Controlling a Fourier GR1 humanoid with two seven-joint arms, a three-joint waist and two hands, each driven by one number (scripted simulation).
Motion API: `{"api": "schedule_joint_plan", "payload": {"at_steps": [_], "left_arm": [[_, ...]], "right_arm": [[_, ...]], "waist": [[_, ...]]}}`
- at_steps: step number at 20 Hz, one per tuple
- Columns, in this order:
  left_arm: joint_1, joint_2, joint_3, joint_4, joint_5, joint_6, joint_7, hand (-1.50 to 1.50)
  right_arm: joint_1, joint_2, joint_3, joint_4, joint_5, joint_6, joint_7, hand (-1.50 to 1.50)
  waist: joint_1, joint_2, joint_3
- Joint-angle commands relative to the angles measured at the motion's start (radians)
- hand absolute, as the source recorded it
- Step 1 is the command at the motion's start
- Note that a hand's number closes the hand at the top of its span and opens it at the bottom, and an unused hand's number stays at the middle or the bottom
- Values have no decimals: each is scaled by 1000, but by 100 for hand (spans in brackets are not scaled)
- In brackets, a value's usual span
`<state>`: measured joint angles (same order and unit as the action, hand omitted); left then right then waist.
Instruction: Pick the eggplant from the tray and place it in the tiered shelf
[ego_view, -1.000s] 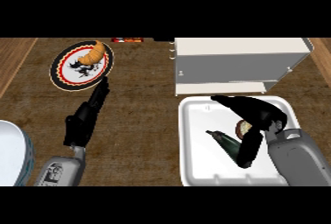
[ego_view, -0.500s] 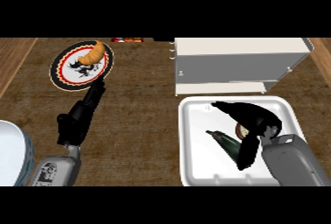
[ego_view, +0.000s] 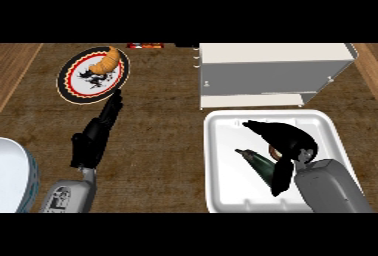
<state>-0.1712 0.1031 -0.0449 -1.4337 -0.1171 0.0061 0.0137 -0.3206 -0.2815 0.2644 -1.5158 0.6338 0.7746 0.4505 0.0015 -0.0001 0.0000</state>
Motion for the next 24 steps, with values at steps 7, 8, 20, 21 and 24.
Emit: {"api": "schedule_joint_plan", "payload": {"at_steps": [7,8,20,21,24], "left_arm": [[5,-12,3,-25,-27,-12,7,0],[60,-23,-4,-35,-32,4,-23,0],[-43,-32,32,35,-26,-28,5,0],[-17,-35,22,-29,-45,-4,33,0],[-16,-3,47,-43,-19,-42,42,0]], "right_arm": [[35,36,11,123,136,-91,-133,-150],[76,13,17,91,140,-80,-127,-150],[-1,14,-27,212,207,-31,-249,150],[10,54,14,261,244,-91,-255,150],[61,19,71,231,287,-125,-329,150]], "waist": [[0,0,0],[0,0,0],[0,1,0],[2,1,0],[1,0,0]]}}
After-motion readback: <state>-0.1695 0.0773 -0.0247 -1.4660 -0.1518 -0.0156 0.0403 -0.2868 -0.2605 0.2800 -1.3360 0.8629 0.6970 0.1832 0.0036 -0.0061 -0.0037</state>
